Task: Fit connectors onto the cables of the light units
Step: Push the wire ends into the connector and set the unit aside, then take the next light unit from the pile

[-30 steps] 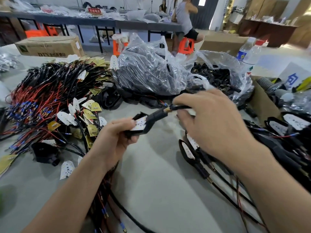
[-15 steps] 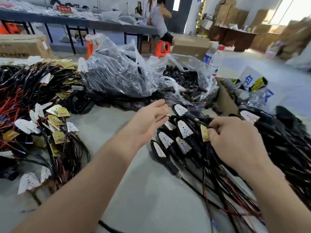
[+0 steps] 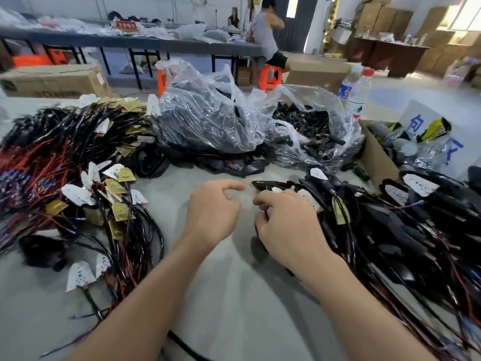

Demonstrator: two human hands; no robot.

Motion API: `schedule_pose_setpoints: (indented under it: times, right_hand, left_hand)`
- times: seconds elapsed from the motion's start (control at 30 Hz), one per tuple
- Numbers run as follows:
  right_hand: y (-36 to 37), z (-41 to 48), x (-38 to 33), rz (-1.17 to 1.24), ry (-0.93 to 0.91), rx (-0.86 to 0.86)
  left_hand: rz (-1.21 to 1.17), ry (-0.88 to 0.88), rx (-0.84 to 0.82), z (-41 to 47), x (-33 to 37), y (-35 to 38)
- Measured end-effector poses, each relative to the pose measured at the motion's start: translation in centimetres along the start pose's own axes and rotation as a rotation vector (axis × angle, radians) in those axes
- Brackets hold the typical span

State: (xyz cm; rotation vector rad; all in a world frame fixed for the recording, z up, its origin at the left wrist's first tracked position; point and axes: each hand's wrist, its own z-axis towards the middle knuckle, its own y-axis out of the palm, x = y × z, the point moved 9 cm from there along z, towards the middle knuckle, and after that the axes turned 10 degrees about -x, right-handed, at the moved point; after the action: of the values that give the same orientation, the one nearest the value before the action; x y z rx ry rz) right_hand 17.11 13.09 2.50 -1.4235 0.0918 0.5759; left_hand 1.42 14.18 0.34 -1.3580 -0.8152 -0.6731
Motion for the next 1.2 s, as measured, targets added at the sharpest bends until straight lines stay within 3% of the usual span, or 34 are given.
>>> schedule_pose_setpoints:
  times: [0.17, 0.4, 0.5, 0.6, 0.67, 0.83, 0.97, 1.07, 1.2]
  right_hand:
    - [6.4, 4.5, -3.0, 0.068, -0.031, -0.205]
    - [9.2, 9.7, -4.4, -0.142, -0.135, -0.218]
    - [9.6, 12.4, -3.0, -0.118, -0.023, -0.27]
    - [9.8, 13.7, -2.0, -0.123, 0.076, -0.304]
    - [9.4, 14.4, -2.5, -0.193, 0.076, -0.239]
    - [9.0, 15.6, -2.5, -0.26, 0.161, -0.237]
    - [8.4, 14.9, -3.4, -0.28, 0.092, -0.177]
    - [7.7, 13.7, -3.7, -0.275, 0.091, -0.151]
    - [6.6, 11.7, -4.2, -0.109, 0.048, -0.143]
  left_hand:
    - [0.398, -0.061, 0.066, 0.2, -3.9, -4.6]
    - [0.721, -0.247, 0.27, 0.1, -9.8, -11.1]
    - [0.815, -0.286, 0.284, -0.1, -10.4, -11.7]
    - [0.725, -0.261, 0.345, 0.1, -10.0, -12.4]
    - [0.617, -0.229, 0.403, 0.0, -10.0, -13.3]
    - [0.091, -0.146, 0.432, -0.2, -10.6, -14.1]
    - [-0.18, -0.074, 0.526, -0.4, -10.0, -15.1]
    - [-0.525, -0.004, 0.577, -0.6, -9.5, -15.1]
    - [-0.833, 0.09, 0.568, -0.6, -7.8, -15.0]
